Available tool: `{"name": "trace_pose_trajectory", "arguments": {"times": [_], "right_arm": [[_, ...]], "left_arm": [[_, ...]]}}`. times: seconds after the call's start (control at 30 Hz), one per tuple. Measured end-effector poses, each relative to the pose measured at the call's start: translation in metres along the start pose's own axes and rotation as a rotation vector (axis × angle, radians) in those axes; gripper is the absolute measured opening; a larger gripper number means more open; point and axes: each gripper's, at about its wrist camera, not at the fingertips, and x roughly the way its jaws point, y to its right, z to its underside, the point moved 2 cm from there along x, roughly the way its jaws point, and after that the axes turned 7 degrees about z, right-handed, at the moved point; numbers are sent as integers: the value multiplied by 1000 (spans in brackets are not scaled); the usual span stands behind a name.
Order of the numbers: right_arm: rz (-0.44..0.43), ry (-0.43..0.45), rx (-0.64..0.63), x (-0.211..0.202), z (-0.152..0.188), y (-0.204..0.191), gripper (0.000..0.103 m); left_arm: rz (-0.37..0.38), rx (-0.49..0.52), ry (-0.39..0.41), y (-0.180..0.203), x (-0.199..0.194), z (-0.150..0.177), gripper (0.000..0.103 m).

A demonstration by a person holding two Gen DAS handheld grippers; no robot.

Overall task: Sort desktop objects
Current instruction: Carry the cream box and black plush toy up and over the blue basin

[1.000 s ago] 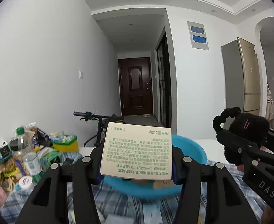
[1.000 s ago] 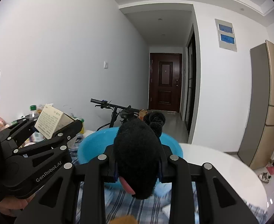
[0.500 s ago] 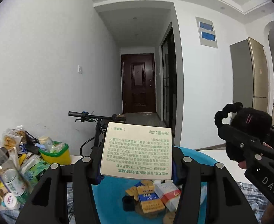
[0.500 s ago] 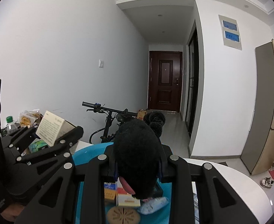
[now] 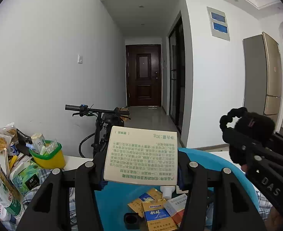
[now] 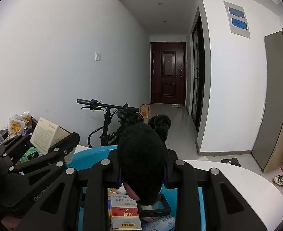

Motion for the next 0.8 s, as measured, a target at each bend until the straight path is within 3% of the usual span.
{"name": "trace_pose_trajectory", "arguments": {"times": [0.3,0.37,0.53,0.8], "right_arm": [[-3,-33,-13,6,5,3,28],[-19,-73,-10,11,8,4,28],[-98,-239,2,33,23,4,28],[-132,-393,-82,56,42,-8,28]], "left_arm": [[2,8,-48,-5,10,6,55],[-11,24,-110,-3,18,9,55],[52,8,-290,-1,40,23,55],[67,-15,-463,-7,70,48,55]]}}
